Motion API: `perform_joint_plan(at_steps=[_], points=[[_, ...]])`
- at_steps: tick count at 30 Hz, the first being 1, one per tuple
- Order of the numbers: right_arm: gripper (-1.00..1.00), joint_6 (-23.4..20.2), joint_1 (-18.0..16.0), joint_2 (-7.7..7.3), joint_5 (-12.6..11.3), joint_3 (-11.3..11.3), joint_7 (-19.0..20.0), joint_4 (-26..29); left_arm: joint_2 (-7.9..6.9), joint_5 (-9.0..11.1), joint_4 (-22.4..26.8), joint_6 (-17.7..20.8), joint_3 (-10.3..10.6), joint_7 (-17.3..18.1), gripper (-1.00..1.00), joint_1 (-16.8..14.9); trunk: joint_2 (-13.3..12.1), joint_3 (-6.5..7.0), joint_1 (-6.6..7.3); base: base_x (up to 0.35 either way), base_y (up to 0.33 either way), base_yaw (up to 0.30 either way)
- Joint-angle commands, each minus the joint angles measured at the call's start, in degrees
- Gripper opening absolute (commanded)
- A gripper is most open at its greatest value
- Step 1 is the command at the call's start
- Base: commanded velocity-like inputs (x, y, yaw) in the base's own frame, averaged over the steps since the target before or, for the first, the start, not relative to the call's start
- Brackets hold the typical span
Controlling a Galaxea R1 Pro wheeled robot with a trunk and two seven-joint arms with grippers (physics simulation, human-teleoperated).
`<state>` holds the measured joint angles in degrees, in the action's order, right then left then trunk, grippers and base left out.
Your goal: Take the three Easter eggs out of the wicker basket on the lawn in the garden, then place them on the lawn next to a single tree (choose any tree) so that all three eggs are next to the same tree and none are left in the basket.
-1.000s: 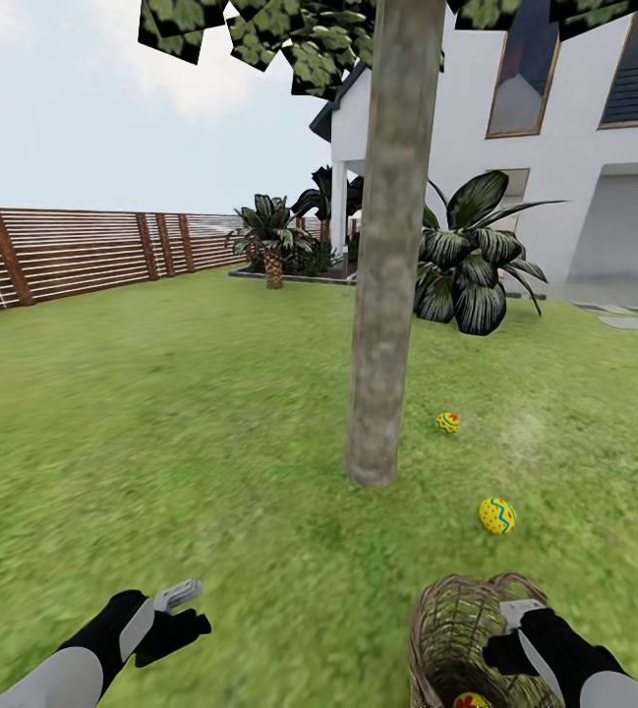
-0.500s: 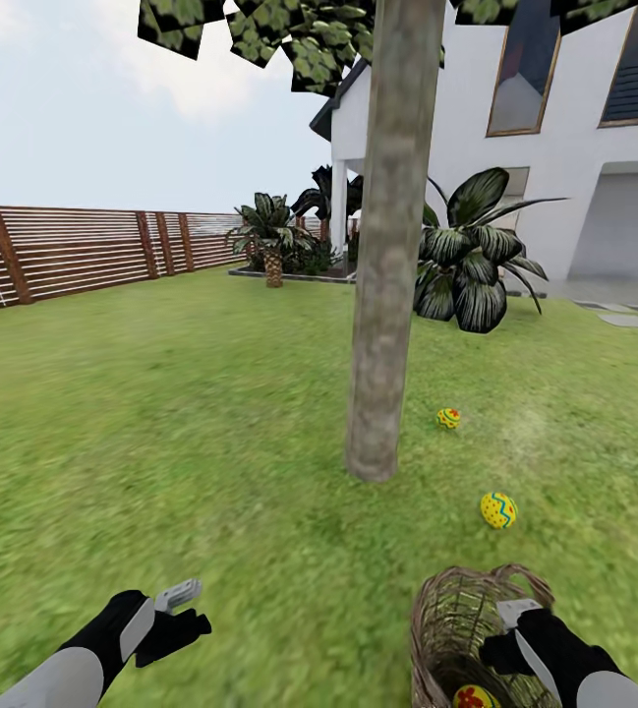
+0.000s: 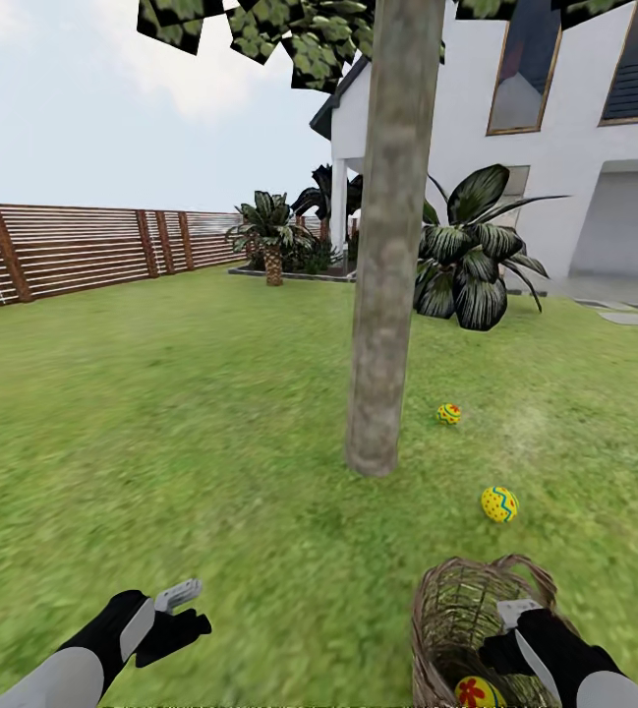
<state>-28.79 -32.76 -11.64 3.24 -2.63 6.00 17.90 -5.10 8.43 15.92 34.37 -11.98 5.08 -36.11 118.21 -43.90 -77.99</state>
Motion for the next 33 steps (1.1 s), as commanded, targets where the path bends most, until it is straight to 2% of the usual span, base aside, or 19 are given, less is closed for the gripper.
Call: perform_joint_plan(at_steps=[1, 33], points=[[1.0, -0.31, -0.02, -0.05, 0.36, -0.27, 0.33, 0.1, 0.0, 0.41, 0.08, 0.35, -0.17, -0.01, 1.0, -0.02, 0.44, -0.24, -0.22, 0.0, 0.0, 0.0], [1.0, -0.35, -0.01, 0.22, 0.36, -0.27, 0.33, 0.08, -0.05, 0.27, 0.16, 0.35, -0.24, -0.07, 1.0, -0.02, 13.28, -5.99, -7.25, 0.0, 0.0, 0.0]])
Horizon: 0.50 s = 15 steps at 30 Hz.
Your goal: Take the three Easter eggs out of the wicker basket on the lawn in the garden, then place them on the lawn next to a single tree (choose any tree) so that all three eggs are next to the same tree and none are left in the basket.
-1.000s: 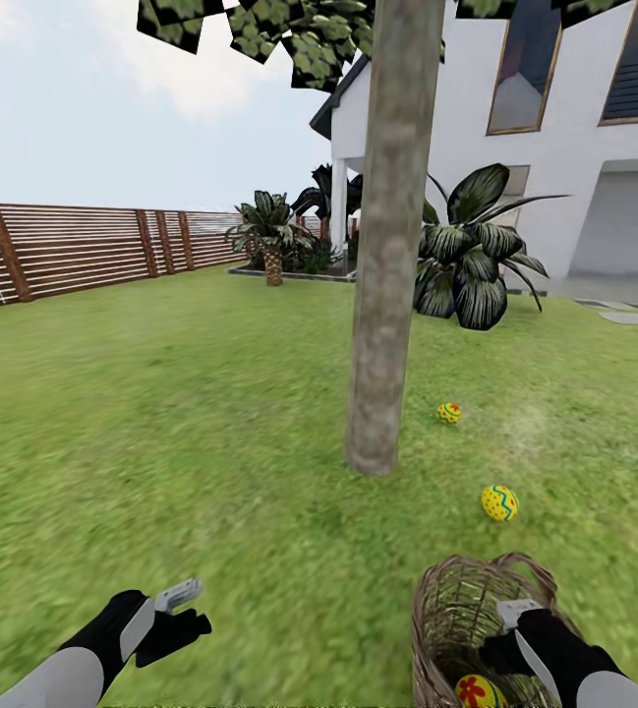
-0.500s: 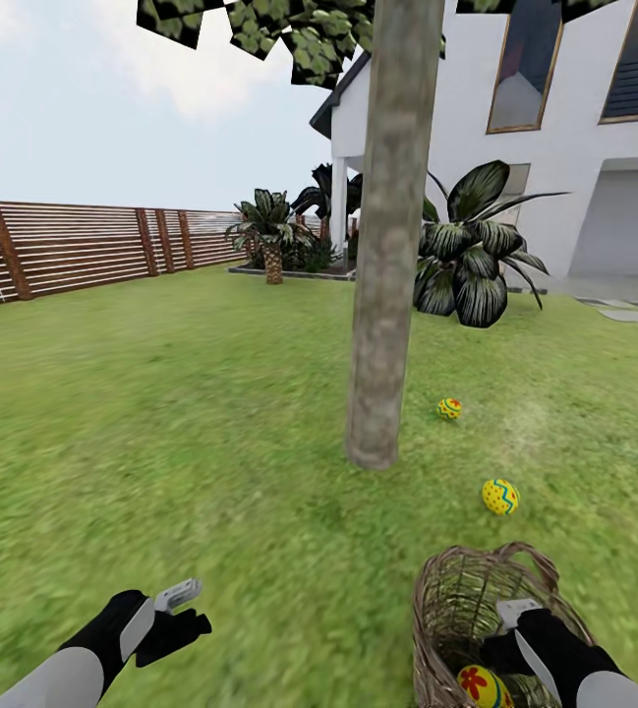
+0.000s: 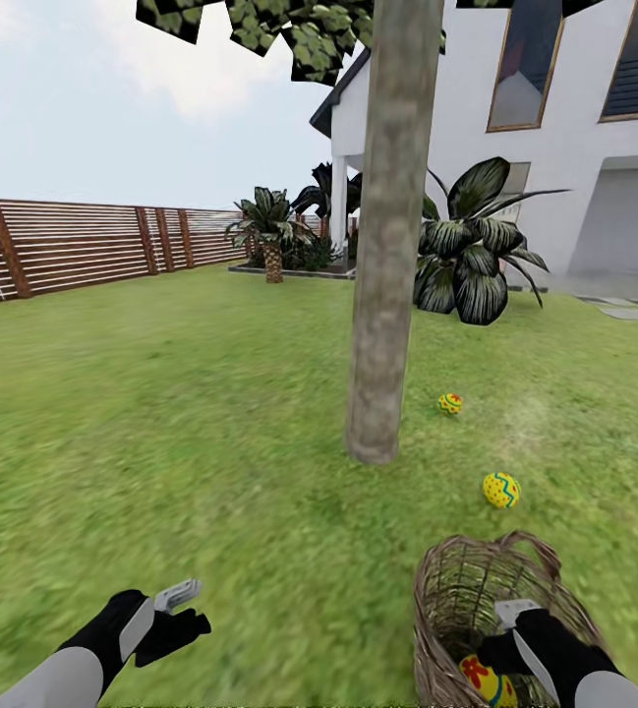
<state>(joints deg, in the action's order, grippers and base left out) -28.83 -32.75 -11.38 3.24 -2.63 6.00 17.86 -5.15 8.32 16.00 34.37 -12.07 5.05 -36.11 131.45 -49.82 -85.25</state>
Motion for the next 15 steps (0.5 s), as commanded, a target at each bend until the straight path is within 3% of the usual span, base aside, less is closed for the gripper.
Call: perform_joint_plan(at_steps=[1, 15], points=[[1.0, -0.33, 0.0, -0.05, 0.36, -0.27, 0.33, 0.12, 0.02, 0.39, 0.08, 0.35, -0.13, -0.03, 1.0, -0.02, 0.44, -0.24, -0.21, 0.0, 0.0, 0.0], [1.0, -0.35, 0.0, 0.02, 0.36, -0.27, 0.33, 0.13, 0.05, 0.49, 0.06, 0.35, -0.06, -0.03, 1.0, -0.02, 6.06, -2.76, -3.29, 0.0, 0.0, 0.0]])
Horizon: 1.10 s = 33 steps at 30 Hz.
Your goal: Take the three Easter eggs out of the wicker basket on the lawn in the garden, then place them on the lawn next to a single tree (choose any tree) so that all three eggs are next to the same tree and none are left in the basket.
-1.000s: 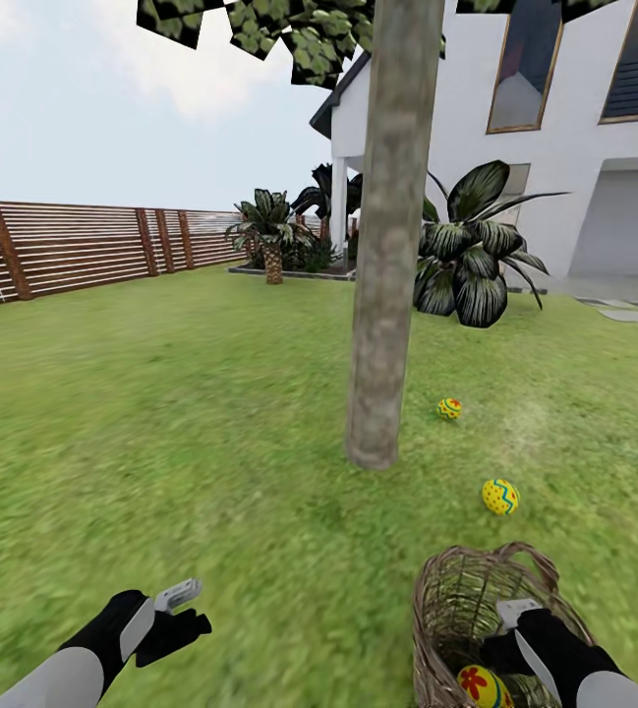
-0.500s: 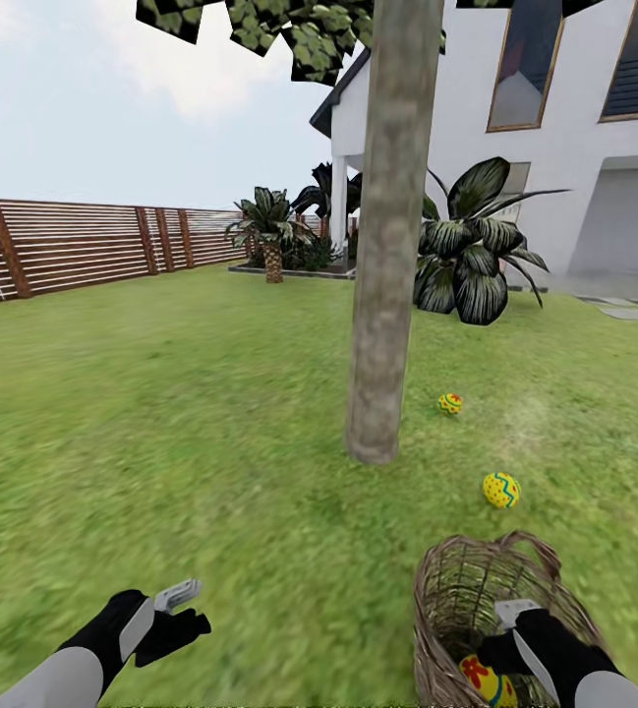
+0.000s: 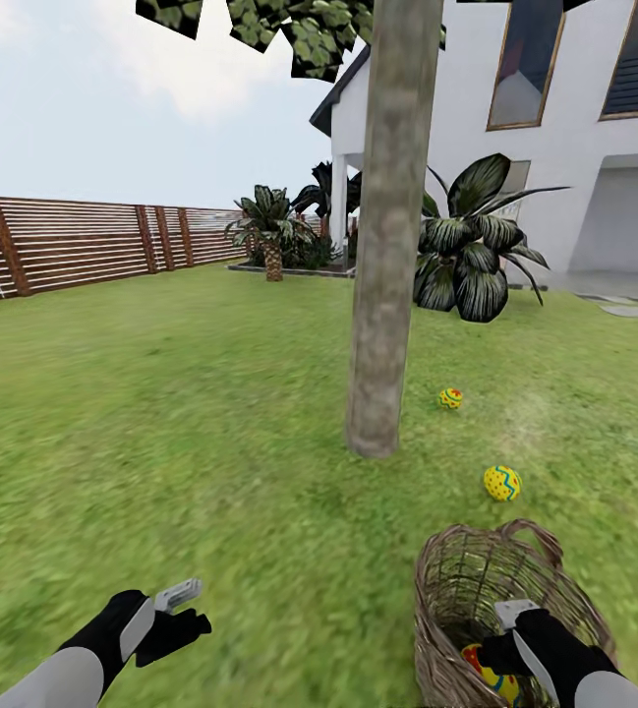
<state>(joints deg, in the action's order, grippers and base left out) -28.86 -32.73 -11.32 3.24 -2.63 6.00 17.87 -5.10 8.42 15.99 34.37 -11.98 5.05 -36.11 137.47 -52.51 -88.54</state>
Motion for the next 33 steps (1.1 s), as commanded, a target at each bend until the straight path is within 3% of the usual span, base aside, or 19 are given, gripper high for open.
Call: perform_joint_plan(at_steps=[1, 14, 23, 33], points=[[1.0, -0.32, -0.03, -0.07, 0.36, -0.27, 0.33, 0.1, 0.0, 0.41, 0.08, 0.35, -0.15, -0.03, 1.0, -0.02, 0.44, -0.24, -0.21, 0.0, 0.0, 0.0], [1.0, -0.32, -0.03, -0.02, 0.36, -0.27, 0.33, 0.11, 0.0, 0.45, 0.05, 0.35, -0.15, -0.02, 1.0, -0.02, 5.65, -2.58, -3.07, 0.0, 0.0, 0.0], [1.0, -0.32, -0.03, -0.02, 0.36, -0.27, 0.33, 0.08, 0.06, 0.5, 0.09, 0.35, -0.15, 0.04, 1.0, -0.02, 5.79, -3.01, -3.18, 0.012, 0.0, 0.0], [1.0, -0.26, -0.05, 0.42, 0.42, -0.27, 0.33, 0.06, 0.08, 0.51, 0.08, 0.35, -0.24, 0.05, 1.0, -0.02, 5.79, -3.01, -3.18, 0.196, 0.0, 0.0]])
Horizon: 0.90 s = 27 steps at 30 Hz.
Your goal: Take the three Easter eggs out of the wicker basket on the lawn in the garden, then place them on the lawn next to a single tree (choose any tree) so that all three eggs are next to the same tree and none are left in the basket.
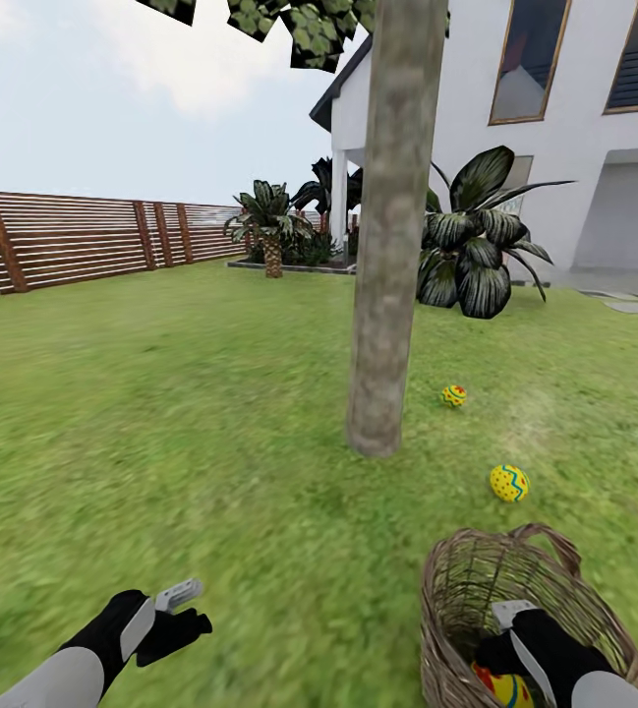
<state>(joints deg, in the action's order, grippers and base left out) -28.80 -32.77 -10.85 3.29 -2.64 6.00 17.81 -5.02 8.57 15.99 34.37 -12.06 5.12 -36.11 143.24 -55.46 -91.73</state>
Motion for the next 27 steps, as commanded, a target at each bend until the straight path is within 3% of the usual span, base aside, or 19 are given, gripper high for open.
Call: perform_joint_plan(at_steps=[1, 17, 27], points=[[1.0, -0.31, 0.02, 0.0, 0.39, -0.27, 0.33, 0.12, 0.0, 0.37, 0.07, 0.35, -0.16, -0.02, 1.0, -0.01, 0.02, -0.06, 0.01, 0.015, 0.0, 0.0], [1.0, -0.29, 0.0, 0.21, 0.41, -0.31, 0.33, 0.12, 0.73, 0.31, 0.0, 0.35, -0.09, -0.02, 1.0, -0.01, 0.02, -0.06, 0.01, 0.067, 0.0, 0.0], [1.0, -0.36, -0.01, 0.04, 0.36, -0.27, 0.33, 0.16, 0.8, 0.31, 0.0, 0.35, -0.14, -0.03, 1.0, -0.01, 0.16, -2.27, -0.25, 0.0, 0.0, 0.0]])
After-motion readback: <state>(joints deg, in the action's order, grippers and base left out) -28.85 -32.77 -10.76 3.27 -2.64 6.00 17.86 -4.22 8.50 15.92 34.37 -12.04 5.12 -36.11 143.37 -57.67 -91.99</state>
